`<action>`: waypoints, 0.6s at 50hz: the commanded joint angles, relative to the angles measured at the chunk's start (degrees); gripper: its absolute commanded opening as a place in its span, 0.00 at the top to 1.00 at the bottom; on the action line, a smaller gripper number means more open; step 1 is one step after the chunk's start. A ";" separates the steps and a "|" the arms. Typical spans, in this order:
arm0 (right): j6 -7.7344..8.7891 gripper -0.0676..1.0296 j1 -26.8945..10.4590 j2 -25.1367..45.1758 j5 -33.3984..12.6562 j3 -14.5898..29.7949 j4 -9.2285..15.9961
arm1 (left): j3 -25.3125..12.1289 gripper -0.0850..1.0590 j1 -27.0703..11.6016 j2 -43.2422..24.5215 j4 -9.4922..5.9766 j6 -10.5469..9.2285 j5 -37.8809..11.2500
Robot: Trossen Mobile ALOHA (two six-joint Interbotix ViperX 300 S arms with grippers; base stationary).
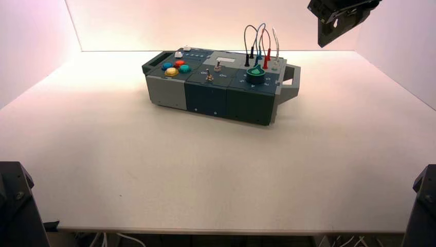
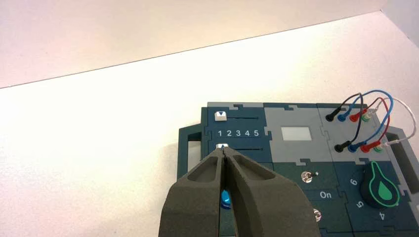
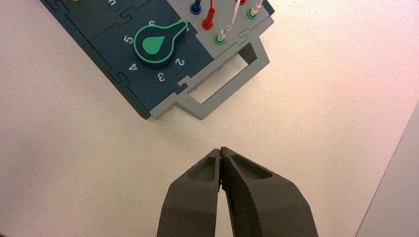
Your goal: Move the top slider to position 4.
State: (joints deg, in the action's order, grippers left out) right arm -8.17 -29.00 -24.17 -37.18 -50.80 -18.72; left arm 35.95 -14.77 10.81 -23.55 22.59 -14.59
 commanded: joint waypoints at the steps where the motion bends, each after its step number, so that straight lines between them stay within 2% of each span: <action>1: -0.18 0.96 0.35 -0.18 0.70 0.70 0.26 | -0.70 0.95 0.09 1.23 0.00 0.26 0.62; 23: -0.35 0.96 0.35 -0.09 1.49 0.88 0.70 | -0.88 0.95 0.18 0.88 0.00 0.26 0.62; 30: -1.49 0.96 1.93 -1.23 2.55 1.14 3.08 | -0.97 0.95 0.18 0.88 0.00 0.18 0.62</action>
State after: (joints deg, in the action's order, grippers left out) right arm -9.05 -28.48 -23.91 -35.77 -50.80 -17.14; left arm 35.95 -14.77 10.81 -23.55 22.68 -14.59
